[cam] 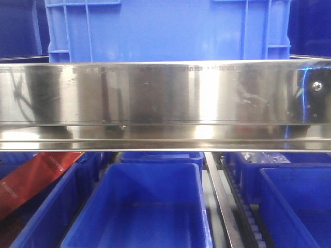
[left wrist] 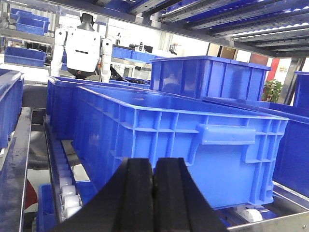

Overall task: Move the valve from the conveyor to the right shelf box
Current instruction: 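Withdraw both open grippers back out of the blue bin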

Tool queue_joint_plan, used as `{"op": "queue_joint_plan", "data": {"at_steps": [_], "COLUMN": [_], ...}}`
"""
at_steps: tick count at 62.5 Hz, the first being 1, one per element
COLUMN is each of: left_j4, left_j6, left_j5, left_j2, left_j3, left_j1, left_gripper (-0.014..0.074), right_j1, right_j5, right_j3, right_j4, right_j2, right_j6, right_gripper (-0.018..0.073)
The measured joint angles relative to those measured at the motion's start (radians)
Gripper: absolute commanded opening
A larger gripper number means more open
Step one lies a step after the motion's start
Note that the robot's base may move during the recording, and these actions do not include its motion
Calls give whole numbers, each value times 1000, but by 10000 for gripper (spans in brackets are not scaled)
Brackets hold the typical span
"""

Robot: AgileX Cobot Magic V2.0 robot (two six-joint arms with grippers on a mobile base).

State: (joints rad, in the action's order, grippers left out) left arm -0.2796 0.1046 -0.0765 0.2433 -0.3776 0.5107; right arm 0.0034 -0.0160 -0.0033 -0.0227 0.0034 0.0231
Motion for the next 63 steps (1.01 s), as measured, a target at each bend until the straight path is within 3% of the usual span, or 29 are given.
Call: {"op": "queue_joint_plan", "data": {"at_steps": [8,15,25,28,36,48,63], "left_j4": [0,27,203,227,248,295,315], "left_j6": [0,0,0,0,-18,-118,-133], "left_j5": [2,14,77,86,86,86,66], "left_j2": [-7,-23,-46,-63,-137,-234,-237], "left_j3": [0,19,123,161,247,356,379], "left_j1": [-13,-66,-222,-284,-375,-395,-395], "left_gripper": [-111,-111,-111,-111,-111,-111,-111], "right_j1": [0,0,0,0,0,0,0], "right_j5": [0,0,0,0,0,0,0], "right_j3": [0,0,0,0,0,0,2], "right_j4": [0,0,0,0,0,0,0], "right_j2": [0,0,0,0,0,0,0], "right_j6": [0,0,0,0,0,0,0], "right_gripper": [-163,-163,-163,-163,-163,-163,-163]}}
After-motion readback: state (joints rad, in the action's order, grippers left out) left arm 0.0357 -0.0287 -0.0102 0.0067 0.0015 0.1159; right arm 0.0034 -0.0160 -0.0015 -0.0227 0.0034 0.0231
